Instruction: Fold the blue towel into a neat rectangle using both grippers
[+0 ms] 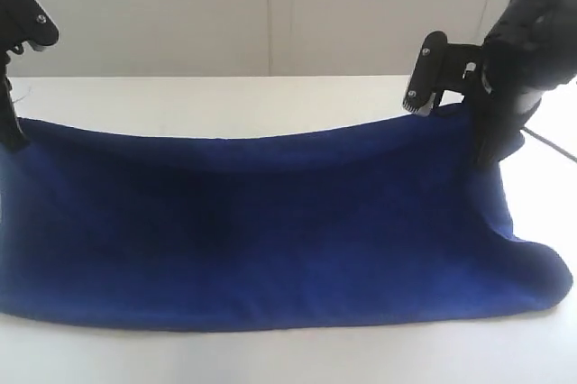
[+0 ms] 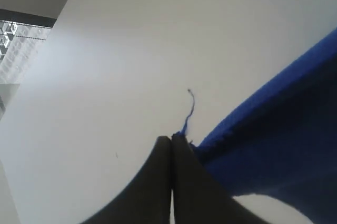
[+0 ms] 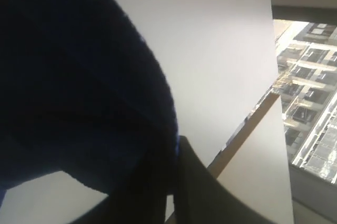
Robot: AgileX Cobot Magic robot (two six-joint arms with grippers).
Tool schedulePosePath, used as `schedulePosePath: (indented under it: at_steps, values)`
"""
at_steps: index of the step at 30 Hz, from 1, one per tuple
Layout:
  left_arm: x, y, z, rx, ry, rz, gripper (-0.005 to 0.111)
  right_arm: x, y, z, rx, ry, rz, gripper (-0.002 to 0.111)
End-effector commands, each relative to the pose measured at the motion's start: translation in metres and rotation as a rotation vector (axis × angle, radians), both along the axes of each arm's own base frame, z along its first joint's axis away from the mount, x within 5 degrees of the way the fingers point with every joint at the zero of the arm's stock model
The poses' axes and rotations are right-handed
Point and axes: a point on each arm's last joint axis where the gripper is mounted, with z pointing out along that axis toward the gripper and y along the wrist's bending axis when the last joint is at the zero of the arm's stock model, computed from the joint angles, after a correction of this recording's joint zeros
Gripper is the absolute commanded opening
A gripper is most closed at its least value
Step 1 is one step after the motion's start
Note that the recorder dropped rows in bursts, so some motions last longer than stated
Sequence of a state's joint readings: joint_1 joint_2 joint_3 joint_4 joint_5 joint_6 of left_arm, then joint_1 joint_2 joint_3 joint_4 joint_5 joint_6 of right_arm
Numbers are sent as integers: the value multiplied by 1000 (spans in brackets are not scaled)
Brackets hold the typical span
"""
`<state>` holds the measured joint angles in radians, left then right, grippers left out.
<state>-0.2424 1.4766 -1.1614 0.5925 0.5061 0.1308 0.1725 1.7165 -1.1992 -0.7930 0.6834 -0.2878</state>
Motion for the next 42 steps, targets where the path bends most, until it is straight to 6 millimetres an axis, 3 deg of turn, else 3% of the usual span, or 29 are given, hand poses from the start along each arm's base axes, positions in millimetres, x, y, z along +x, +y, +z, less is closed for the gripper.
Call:
schedulePosePath:
  at_steps: [1, 6, 16, 20, 24, 27, 36, 39, 42]
  values:
    - [22, 5, -22, -35, -25, 2, 0, 18, 4, -24, -17, -38, 64, 0]
    - [43, 7, -52, -51, -13, -23, 0, 33, 2, -50, -66, -66, 57, 0]
    - [71, 2, -107, -92, 11, -81, 0, 55, -28, -80, -119, -160, -69, 4]
    - [74, 2, -118, -94, 32, -82, 8, 56, -34, -91, -132, -136, -73, 31]
    - [76, 2, -124, -95, 41, -81, 32, 58, -37, -94, -175, -145, -71, 61]
    - [78, 4, -122, -99, 28, -80, 43, 60, -42, -86, -249, -217, -95, 62]
    - [95, 4, -73, -125, -115, -56, 44, 54, -54, -51, -188, -513, -400, 54]
    - [95, 6, -54, -139, -147, -19, 43, 48, -50, -40, -106, -519, -455, 44]
    - [87, 9, -37, -151, -150, 35, 43, 40, -41, -32, 83, -415, -460, 26]
